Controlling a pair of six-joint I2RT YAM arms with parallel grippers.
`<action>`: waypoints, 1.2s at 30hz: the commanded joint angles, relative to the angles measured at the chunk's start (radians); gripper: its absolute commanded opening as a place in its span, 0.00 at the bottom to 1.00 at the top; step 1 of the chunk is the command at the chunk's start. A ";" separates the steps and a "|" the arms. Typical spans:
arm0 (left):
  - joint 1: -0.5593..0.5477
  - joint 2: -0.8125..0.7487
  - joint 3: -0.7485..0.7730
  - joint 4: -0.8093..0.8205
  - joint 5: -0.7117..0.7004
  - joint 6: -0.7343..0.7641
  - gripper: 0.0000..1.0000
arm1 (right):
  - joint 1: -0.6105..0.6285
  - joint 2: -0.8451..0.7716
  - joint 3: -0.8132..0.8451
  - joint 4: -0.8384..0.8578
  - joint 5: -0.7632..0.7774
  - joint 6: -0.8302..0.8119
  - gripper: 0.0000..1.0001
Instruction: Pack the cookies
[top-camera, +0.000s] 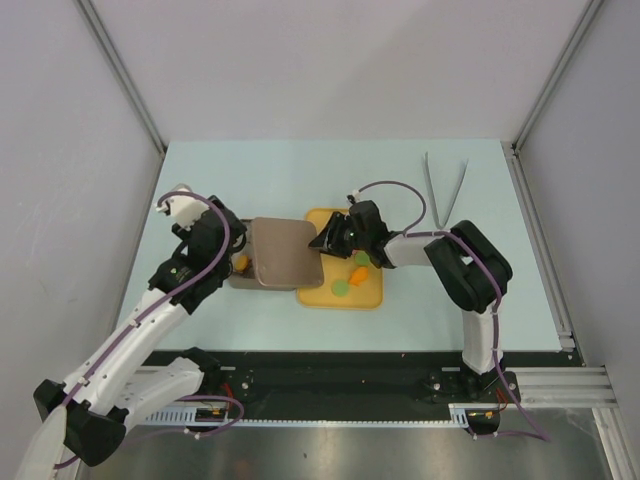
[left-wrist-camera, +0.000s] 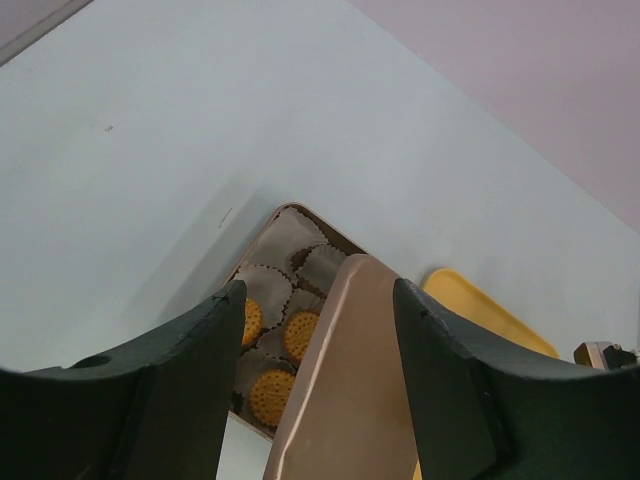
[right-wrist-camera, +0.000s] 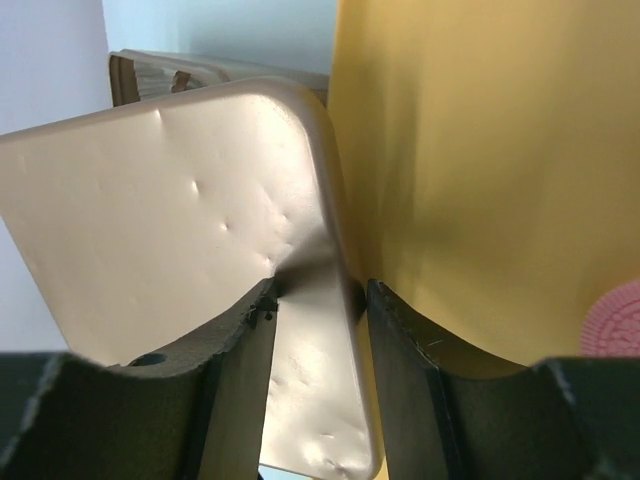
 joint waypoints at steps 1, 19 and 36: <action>-0.006 -0.006 -0.010 0.005 -0.005 -0.003 0.66 | 0.021 -0.015 0.037 0.058 -0.039 0.037 0.45; -0.003 -0.016 -0.019 -0.012 -0.001 -0.009 0.66 | 0.066 -0.040 0.043 0.118 -0.003 0.198 0.37; -0.003 -0.035 -0.028 -0.006 -0.008 0.004 0.66 | 0.081 0.046 0.033 0.331 0.001 0.310 0.09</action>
